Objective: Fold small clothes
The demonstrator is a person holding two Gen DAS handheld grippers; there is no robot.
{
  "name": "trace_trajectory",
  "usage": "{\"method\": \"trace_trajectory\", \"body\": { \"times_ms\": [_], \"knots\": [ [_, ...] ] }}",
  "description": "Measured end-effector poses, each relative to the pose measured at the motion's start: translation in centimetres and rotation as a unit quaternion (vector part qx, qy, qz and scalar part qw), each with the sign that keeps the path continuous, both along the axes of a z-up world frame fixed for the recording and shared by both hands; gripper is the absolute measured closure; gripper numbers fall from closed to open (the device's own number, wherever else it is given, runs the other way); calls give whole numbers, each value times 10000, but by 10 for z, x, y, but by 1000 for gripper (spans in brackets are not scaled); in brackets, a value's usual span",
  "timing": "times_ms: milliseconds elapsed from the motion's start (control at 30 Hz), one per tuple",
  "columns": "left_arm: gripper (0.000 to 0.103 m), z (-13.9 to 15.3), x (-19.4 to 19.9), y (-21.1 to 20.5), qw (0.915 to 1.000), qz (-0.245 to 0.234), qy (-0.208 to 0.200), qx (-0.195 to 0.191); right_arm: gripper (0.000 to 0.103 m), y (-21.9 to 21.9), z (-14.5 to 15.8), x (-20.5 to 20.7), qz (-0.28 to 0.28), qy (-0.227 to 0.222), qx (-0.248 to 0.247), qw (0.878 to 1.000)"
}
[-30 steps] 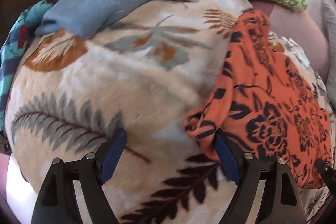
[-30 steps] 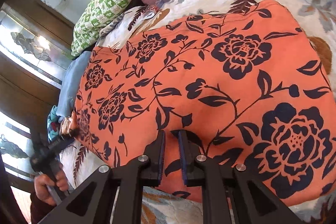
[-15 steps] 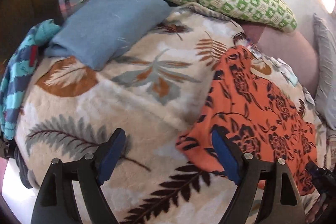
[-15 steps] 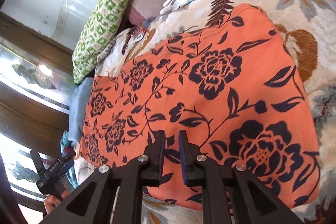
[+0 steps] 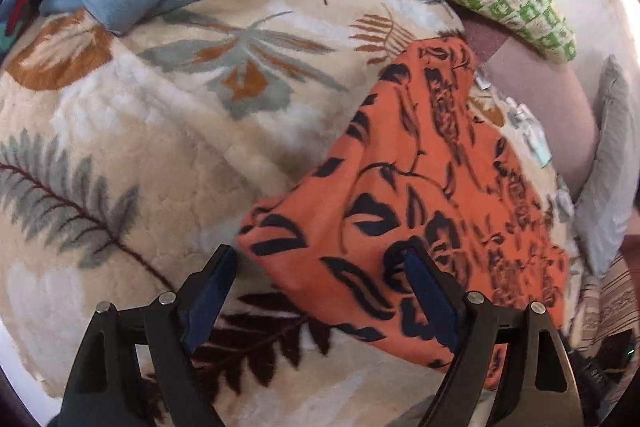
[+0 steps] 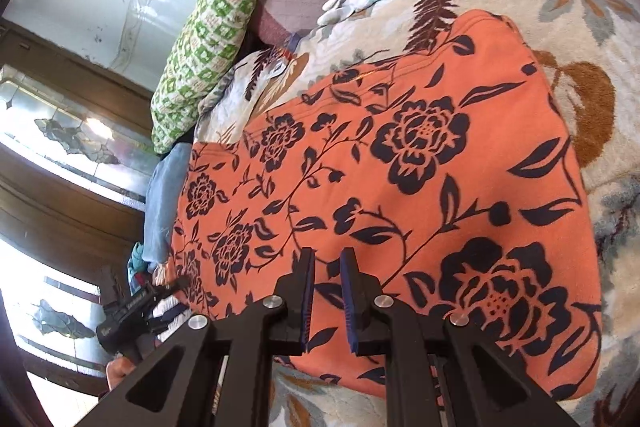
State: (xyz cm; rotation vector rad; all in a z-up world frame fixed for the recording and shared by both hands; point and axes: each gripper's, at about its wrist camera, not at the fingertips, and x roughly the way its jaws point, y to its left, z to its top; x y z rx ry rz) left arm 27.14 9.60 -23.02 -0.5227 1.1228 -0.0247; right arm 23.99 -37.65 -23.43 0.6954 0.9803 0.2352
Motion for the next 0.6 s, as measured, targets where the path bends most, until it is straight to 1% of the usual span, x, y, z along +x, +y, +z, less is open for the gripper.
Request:
{"method": "trace_trajectory", "body": {
  "times_ms": [33, 67, 100, 133, 167, 233, 333, 467, 600],
  "knots": [
    [38, 1, 2, -2, 9999, 2, -38, -98, 88, 2, 2, -1, 30, -32, -76, 10000],
    [46, 3, 4, -4, 9999, -47, -49, -132, 88, 3, 4, -2, 46, -66, -137, 9999],
    [53, 6, 5, -6, 9999, -71, -51, -68, 88, 4, 6, -3, 50, -106, -177, 9998],
    [61, 8, 6, -8, 9999, -78, -119, 7, 88, 3, 7, -4, 32, -149, -178, 9997],
    [67, 10, 5, -10, 9997, -86, -203, 58, 88, 1, 8, -5, 5, -167, -152, 9997],
    [81, 15, 2, -11, 9994, -78, -322, 81, 88, -5, 7, -7, -93, -130, -139, 9998],
    [92, 27, -2, -12, 9985, -105, -535, 34, 88, -19, 5, -10, -329, -43, -141, 9994],
    [94, 57, -5, -29, 9937, -328, -1058, 180, 88, -50, 5, -20, -796, -30, 90, 9968],
    [95, 96, -9, -68, 9846, -832, -1498, 337, 89, -81, 3, -32, -1260, -61, 532, 9906]
  ]
}}
